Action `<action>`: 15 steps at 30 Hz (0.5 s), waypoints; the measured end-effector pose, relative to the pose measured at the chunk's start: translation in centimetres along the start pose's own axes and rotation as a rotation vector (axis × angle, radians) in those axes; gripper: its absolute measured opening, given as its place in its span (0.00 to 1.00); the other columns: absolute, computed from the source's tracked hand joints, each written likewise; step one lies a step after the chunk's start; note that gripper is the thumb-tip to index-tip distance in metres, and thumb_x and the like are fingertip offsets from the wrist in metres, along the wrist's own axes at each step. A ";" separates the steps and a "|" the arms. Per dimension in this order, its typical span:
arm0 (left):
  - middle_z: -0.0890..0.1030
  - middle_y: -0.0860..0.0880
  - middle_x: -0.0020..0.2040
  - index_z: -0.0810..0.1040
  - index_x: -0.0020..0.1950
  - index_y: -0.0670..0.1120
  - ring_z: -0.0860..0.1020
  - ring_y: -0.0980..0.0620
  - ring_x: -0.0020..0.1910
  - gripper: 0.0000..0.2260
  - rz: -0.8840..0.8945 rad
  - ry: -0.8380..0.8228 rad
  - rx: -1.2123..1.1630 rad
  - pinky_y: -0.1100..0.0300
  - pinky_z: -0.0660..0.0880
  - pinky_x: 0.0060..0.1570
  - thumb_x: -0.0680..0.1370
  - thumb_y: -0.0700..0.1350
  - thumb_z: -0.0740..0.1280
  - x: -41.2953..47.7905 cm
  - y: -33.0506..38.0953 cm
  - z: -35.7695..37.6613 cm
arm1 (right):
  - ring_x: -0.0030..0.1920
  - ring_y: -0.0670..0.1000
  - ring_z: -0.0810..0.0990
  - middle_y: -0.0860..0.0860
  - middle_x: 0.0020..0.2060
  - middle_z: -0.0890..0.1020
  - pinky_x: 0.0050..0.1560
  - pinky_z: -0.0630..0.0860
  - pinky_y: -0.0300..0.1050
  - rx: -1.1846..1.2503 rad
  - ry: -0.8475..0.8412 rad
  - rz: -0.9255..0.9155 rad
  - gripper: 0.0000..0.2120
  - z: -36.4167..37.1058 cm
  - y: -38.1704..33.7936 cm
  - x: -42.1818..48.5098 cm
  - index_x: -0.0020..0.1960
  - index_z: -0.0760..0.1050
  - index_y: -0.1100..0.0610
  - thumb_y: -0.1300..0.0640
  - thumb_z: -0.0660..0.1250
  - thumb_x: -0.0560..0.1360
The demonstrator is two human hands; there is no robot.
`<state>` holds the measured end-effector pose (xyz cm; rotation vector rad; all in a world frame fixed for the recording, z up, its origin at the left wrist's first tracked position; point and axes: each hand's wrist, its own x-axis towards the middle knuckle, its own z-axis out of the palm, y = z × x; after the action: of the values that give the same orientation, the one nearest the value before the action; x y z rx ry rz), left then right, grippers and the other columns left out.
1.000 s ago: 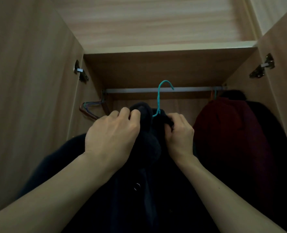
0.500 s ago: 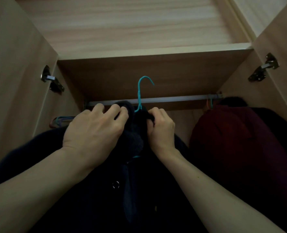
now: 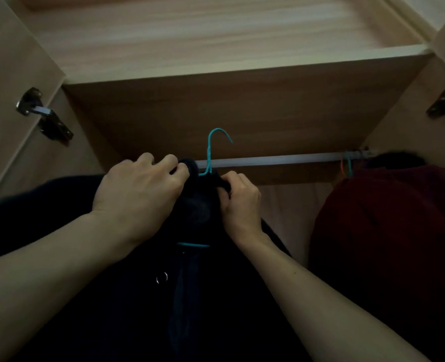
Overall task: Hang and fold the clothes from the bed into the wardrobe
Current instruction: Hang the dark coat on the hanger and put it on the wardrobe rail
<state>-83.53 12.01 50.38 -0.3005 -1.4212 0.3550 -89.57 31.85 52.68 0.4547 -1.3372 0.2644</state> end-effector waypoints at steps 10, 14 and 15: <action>0.71 0.47 0.57 0.69 0.67 0.48 0.74 0.43 0.51 0.14 -0.068 0.011 -0.040 0.52 0.68 0.35 0.82 0.44 0.57 4.5 1.4 5.8 | 0.39 0.53 0.75 0.48 0.38 0.76 0.39 0.62 0.44 -0.025 0.085 0.103 0.07 4.0 3.8 2.9 0.44 0.69 0.56 0.63 0.67 0.73; 0.71 0.47 0.57 0.69 0.68 0.47 0.74 0.43 0.52 0.14 -0.067 -0.025 -0.074 0.51 0.69 0.36 0.82 0.44 0.57 5.6 2.2 8.6 | 0.39 0.51 0.74 0.49 0.38 0.77 0.39 0.64 0.43 -0.015 0.060 0.115 0.08 6.3 6.3 3.3 0.44 0.69 0.55 0.63 0.68 0.73; 0.71 0.47 0.57 0.69 0.68 0.47 0.74 0.43 0.53 0.14 -0.072 -0.036 -0.076 0.51 0.69 0.36 0.82 0.44 0.57 5.9 2.3 9.5 | 0.39 0.50 0.74 0.49 0.38 0.77 0.39 0.64 0.43 -0.007 0.053 0.115 0.08 7.0 6.9 3.4 0.44 0.69 0.55 0.63 0.68 0.73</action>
<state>-92.39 16.46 55.94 -0.3055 -1.4789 0.2488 -97.95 34.47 58.24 0.3631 -1.3136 0.3644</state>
